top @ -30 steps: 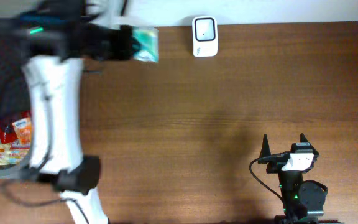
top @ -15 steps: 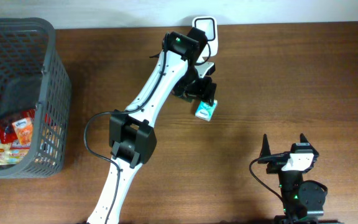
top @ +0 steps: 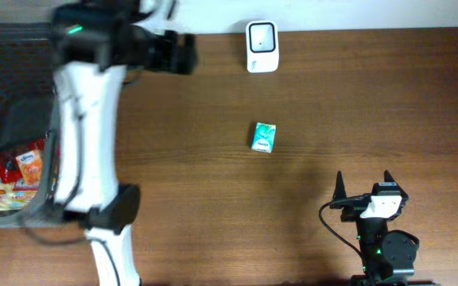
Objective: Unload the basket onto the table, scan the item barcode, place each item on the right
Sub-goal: 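Return the left gripper to the basket and grasp the orange tissue pack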
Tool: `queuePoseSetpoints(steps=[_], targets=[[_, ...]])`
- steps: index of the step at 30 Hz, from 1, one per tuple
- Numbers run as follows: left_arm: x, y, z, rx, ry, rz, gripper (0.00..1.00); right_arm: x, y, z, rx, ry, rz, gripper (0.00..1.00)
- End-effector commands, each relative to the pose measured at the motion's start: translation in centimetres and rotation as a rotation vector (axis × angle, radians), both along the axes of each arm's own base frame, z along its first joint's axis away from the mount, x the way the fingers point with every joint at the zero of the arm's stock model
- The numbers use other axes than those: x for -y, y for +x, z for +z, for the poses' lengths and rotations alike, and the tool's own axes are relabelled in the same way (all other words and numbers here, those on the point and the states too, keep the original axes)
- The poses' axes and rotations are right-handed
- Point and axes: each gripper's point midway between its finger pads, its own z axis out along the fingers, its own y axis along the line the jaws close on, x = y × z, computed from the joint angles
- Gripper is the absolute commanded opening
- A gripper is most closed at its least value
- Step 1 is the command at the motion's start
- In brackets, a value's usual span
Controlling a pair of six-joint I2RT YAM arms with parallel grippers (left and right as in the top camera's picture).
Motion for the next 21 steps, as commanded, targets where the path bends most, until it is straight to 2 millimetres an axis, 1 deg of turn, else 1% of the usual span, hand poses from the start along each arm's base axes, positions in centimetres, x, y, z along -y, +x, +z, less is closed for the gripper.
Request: queuePoseSetpoints(steps=[1, 2, 3, 5, 6, 7, 9, 10, 12, 13, 15, 16, 19, 20, 21], targets=[[-10.0, -4.4, 8.1, 0.226, 0.094, 0.271, 0.99, -0.1, 0.0, -0.4, -0.007, 0.002, 0.004, 0.98], [-12.8, -5.3, 9.1, 0.250, 0.095, 0.348, 0.99, -0.1, 0.0, -0.4, -0.007, 0.002, 0.004, 0.98], [-15.6, -6.1, 9.6, 0.261, 0.095, 0.435, 0.99, -0.1, 0.0, -0.4, -0.007, 0.002, 0.004, 0.98], [-20.2, -7.2, 9.7, 0.255, 0.105, 0.569, 0.99, -0.1, 0.0, -0.4, -0.007, 0.002, 0.004, 0.98], [-22.3, -7.7, 9.1, 0.232, 0.109, 0.627, 0.99, -0.1, 0.0, -0.4, -0.007, 0.002, 0.004, 0.98], [-25.4, -8.3, 7.5, 0.168, 0.096, 0.725, 0.99, -0.1, 0.0, -0.4, -0.007, 0.002, 0.004, 0.98], [-27.9, -9.0, 5.5, 0.095, 0.091, 0.797, 0.99, -0.1, 0.0, -0.4, -0.007, 0.002, 0.004, 0.98], [-29.0, -9.2, 4.9, 0.076, 0.090, 0.825, 0.99, -0.1, 0.0, -0.4, -0.007, 0.002, 0.004, 0.98], [-30.7, -9.5, 4.4, 0.068, 0.091, 0.866, 0.99, -0.1, 0.0, -0.4, -0.007, 0.002, 0.004, 0.98], [-31.2, -9.5, 4.3, 0.067, 0.091, 0.878, 0.99, -0.1, 0.0, -0.4, -0.007, 0.002, 0.004, 0.98], [-32.5, -9.7, 3.1, 0.032, 0.059, 0.943, 0.99, -0.1, 0.0, -0.4, -0.007, 0.002, 0.004, 0.98], [-32.9, -9.4, 1.7, -0.011, 0.051, 0.948, 0.99, -0.1, 0.0, -0.4, -0.007, 0.002, 0.004, 0.98], [-32.9, -7.9, -1.0, -0.065, 0.001, 0.916, 0.99, -0.1, 0.0, -0.4, -0.007, 0.002, 0.004, 0.98], [-33.0, -7.4, -2.2, -0.087, -0.010, 0.910, 0.99, -0.1, 0.0, -0.4, -0.007, 0.002, 0.004, 0.98], [-33.2, -7.2, -3.1, -0.107, -0.013, 0.910, 0.99, -0.1, 0.0, -0.4, -0.007, 0.002, 0.004, 0.98]])
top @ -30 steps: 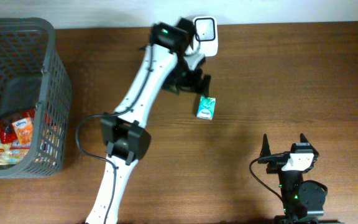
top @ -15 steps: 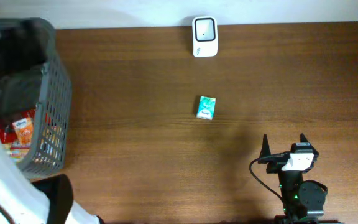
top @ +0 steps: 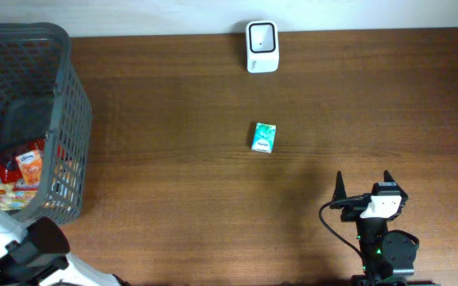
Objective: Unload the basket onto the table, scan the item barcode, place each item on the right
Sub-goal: 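Return the left gripper to the basket and grasp the orange tissue pack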
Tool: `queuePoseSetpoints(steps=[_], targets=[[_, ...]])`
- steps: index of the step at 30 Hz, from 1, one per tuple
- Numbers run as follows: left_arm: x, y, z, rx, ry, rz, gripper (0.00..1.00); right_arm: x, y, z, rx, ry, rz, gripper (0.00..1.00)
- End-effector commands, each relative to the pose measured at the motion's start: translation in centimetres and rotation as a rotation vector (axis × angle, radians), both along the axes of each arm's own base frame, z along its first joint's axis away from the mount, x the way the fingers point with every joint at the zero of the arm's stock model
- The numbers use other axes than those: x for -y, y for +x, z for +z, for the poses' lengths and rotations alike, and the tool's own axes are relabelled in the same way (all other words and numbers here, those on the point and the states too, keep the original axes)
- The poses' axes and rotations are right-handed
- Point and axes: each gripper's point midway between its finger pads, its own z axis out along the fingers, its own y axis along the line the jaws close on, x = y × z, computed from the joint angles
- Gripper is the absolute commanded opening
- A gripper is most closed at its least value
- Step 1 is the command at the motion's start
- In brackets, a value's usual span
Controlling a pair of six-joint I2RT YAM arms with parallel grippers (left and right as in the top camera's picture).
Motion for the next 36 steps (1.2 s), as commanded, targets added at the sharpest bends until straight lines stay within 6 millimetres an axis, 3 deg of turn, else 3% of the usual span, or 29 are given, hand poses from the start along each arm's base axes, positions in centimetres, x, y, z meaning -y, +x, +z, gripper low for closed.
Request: queuePoseSetpoints(steps=[1, 6, 18, 24, 29, 32, 33, 36], targets=[[0.0, 0.9, -3.3, -0.046, -0.077, -0.006, 0.99, -0.1, 0.0, -0.4, -0.007, 0.001, 0.004, 0.98], [0.0, 0.9, -6.8, -0.119, -0.128, -0.005, 0.99, -0.1, 0.0, -0.4, -0.007, 0.001, 0.004, 0.98], [0.1, 0.0, -11.3, -0.228, -0.179, 0.007, 0.98, -0.1, 0.0, -0.4, -0.007, 0.001, 0.004, 0.98], [-1.6, 0.7, -12.5, -0.238, -0.122, 0.037, 0.95, -0.1, 0.0, -0.4, -0.007, 0.001, 0.004, 0.98], [-2.1, 1.0, -16.1, -0.323, -0.165, 0.041, 0.92, -0.1, 0.0, -0.4, -0.007, 0.001, 0.004, 0.98], [-2.3, 1.2, -18.3, -0.372, -0.195, 0.041, 0.73, -0.1, 0.0, -0.4, -0.007, 0.001, 0.004, 0.98], [-2.4, 1.3, -18.8, -0.383, -0.202, 0.041, 0.62, -0.1, 0.0, -0.4, -0.007, 0.001, 0.004, 0.98], [-2.4, 1.3, -19.8, -0.406, -0.214, 0.041, 0.58, -0.1, 0.0, -0.4, -0.007, 0.001, 0.004, 0.98]])
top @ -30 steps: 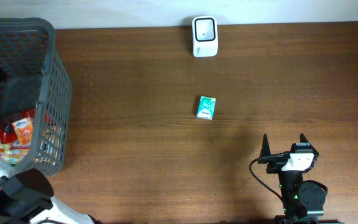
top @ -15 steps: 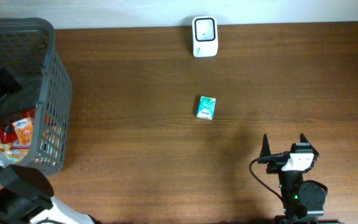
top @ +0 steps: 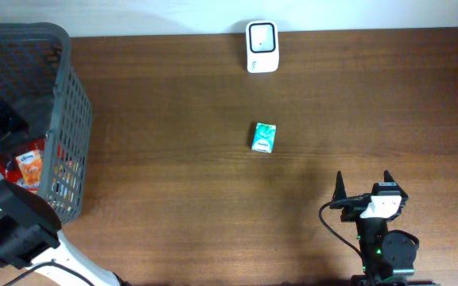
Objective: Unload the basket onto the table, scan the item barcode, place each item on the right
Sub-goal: 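Return the left gripper to the basket and grasp the orange tissue pack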
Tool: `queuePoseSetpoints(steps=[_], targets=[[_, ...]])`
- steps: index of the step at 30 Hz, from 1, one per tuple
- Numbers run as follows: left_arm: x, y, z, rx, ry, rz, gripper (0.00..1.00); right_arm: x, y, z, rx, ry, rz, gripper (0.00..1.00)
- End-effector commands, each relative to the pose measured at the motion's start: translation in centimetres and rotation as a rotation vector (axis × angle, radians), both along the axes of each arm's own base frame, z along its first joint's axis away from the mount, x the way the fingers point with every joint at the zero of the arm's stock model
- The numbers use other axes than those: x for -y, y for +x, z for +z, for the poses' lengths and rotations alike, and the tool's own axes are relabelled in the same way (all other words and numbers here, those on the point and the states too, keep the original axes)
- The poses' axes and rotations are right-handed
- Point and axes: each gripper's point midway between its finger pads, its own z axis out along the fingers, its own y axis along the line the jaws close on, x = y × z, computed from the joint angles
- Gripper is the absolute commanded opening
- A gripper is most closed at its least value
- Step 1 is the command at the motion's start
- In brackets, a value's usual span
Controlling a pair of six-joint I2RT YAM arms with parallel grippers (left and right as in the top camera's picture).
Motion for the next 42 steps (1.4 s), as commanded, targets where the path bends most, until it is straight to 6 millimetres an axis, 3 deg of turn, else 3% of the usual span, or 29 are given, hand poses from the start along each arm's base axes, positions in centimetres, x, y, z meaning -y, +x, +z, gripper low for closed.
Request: queuePoseSetpoints(steps=[1, 2, 3, 5, 11, 17, 20, 25, 31, 34, 40, 42], targets=[[-0.2, -0.4, -1.6, -0.049, -0.017, 0.005, 0.55, -0.1, 0.0, -0.4, -0.007, 0.001, 0.004, 0.98], [0.0, -0.6, -2.1, -0.069, -0.032, 0.004, 0.46, -0.1, 0.0, -0.4, -0.007, 0.001, 0.004, 0.98], [0.4, -1.1, -3.0, -0.109, -0.060, 0.002, 0.45, -0.1, 0.0, -0.4, -0.007, 0.001, 0.004, 0.98], [0.4, -1.1, -3.6, -0.122, -0.068, 0.002, 0.56, -0.1, 0.0, -0.4, -0.007, 0.001, 0.004, 0.98], [0.8, -1.3, -3.7, -0.135, -0.082, 0.024, 0.56, -0.1, 0.0, -0.4, -0.007, 0.001, 0.004, 0.98], [3.5, -0.5, -3.7, -0.172, -0.084, -0.046, 0.62, -0.1, 0.0, -0.4, -0.007, 0.001, 0.004, 0.98], [1.5, -2.1, -3.5, -0.258, 0.037, 0.031, 0.64, -0.1, 0.0, -0.4, -0.007, 0.001, 0.004, 0.98], [1.8, -2.7, -3.6, -0.286, 0.031, 0.032, 0.65, -0.1, 0.0, -0.4, -0.007, 0.001, 0.004, 0.98], [2.3, -3.8, -7.0, -0.340, 0.002, 0.028, 0.64, -0.1, 0.0, -0.4, -0.007, 0.001, 0.004, 0.98], [1.9, -3.3, -7.5, -0.319, 0.023, 0.030, 0.64, -0.1, 0.0, -0.4, -0.007, 0.001, 0.004, 0.98], [1.4, -2.5, -8.2, -0.288, 0.043, 0.034, 0.55, -0.1, 0.0, -0.4, -0.007, 0.001, 0.004, 0.98], [1.6, -2.4, -8.2, -0.283, 0.032, 0.033, 0.41, -0.1, 0.0, -0.4, -0.007, 0.001, 0.004, 0.99]])
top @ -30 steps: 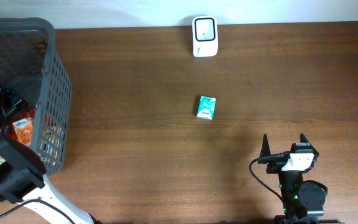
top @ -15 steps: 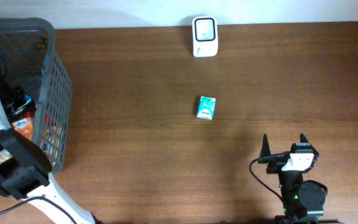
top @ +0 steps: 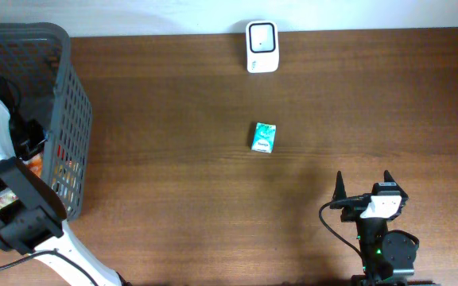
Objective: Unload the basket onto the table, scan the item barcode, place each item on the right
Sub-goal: 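Return the left gripper to the basket and grasp the orange tissue pack, then place the orange tissue pack beside the green pack on the table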
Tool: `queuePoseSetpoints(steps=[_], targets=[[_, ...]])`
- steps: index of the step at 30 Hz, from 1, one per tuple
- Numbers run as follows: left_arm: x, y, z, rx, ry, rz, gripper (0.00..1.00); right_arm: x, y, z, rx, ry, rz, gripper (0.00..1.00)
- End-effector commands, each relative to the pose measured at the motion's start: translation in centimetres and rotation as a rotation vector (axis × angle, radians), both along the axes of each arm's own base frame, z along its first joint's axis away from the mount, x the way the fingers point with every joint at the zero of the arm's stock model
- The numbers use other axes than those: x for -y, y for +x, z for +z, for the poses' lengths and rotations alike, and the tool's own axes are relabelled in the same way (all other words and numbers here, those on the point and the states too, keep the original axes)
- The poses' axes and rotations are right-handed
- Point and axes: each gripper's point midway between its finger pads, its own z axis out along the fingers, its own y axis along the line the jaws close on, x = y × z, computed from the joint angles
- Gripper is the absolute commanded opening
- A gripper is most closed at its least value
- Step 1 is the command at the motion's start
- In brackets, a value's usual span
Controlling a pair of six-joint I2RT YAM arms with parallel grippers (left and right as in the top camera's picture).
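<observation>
A small green and white packet point(top: 264, 137) lies flat in the middle of the table. The white barcode scanner point(top: 261, 36) stands at the table's back edge, straight behind it. My left arm reaches into the grey basket point(top: 76, 119) at the far left. Its gripper point(top: 29, 148) is down among the snack packets point(top: 64, 171), and its jaws are hidden. My right gripper point(top: 364, 187) rests near the front right, open and holding nothing, well clear of the green packet.
The basket's tall mesh wall stands between the left gripper and the table. The right arm's base point(top: 384, 250) and cable sit at the front edge. A pale wall runs along the back, behind the scanner.
My left arm has shifted within the basket, and its dark wrist now covers most of the red and orange packets that showed before. The green packet, scanner and right arm are unchanged.
At first my left arm stretched over the back left of the table, above the basket. Then it was drawn back to the front left corner, leaving the basket in full view. After that it reached into the basket, and now sits lower among the packets.
</observation>
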Motion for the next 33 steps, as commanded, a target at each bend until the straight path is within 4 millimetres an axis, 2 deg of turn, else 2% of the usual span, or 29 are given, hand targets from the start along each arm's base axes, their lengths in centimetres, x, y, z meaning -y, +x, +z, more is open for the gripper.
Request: queuePoseSetpoints(steps=[1, 5, 8, 10, 14, 15, 16, 17, 22, 26, 30, 33], targets=[[0.0, -0.2, -0.5, -0.011, -0.008, 0.009, 0.38, -0.1, 0.0, -0.4, -0.007, 0.001, 0.004, 0.98], [-0.2, -0.4, -1.0, -0.019, 0.006, 0.008, 0.35, -0.1, 0.0, -0.4, -0.007, 0.001, 0.004, 0.98], [-0.1, -0.5, -1.1, -0.025, 0.002, 0.008, 0.26, -0.1, 0.0, -0.4, -0.007, 0.001, 0.004, 0.98], [0.0, -0.6, -1.3, -0.029, 0.000, 0.008, 0.27, -0.1, 0.0, -0.4, -0.007, 0.001, 0.004, 0.98], [0.0, -0.6, -1.3, -0.027, 0.001, 0.008, 0.23, -0.1, 0.0, -0.4, -0.007, 0.001, 0.004, 0.98], [-0.1, -0.5, -1.3, -0.024, 0.002, 0.008, 0.18, -0.1, 0.0, -0.4, -0.007, 0.001, 0.004, 0.98], [-0.2, -0.4, -1.3, -0.020, 0.007, 0.008, 0.02, -0.1, 0.0, -0.4, -0.007, 0.001, 0.004, 0.98], [-0.3, -0.3, -1.3, -0.016, 0.011, 0.008, 0.00, -0.1, 0.0, -0.4, -0.007, 0.001, 0.004, 0.98], [0.5, -0.2, -1.1, -0.003, -0.034, 0.009, 0.00, -0.1, 0.0, -0.4, -0.007, 0.001, 0.004, 0.98], [0.9, 1.7, 2.8, 0.084, -0.057, 0.006, 0.00, -0.1, 0.0, -0.4, -0.007, 0.001, 0.004, 0.99], [1.3, 3.3, 10.2, 0.218, -0.015, -0.022, 0.00, -0.1, 0.0, -0.4, -0.007, 0.001, 0.004, 0.98], [3.8, 4.7, 14.8, 0.349, -0.046, -0.114, 0.00, -0.1, 0.0, -0.4, -0.007, 0.001, 0.004, 0.98]])
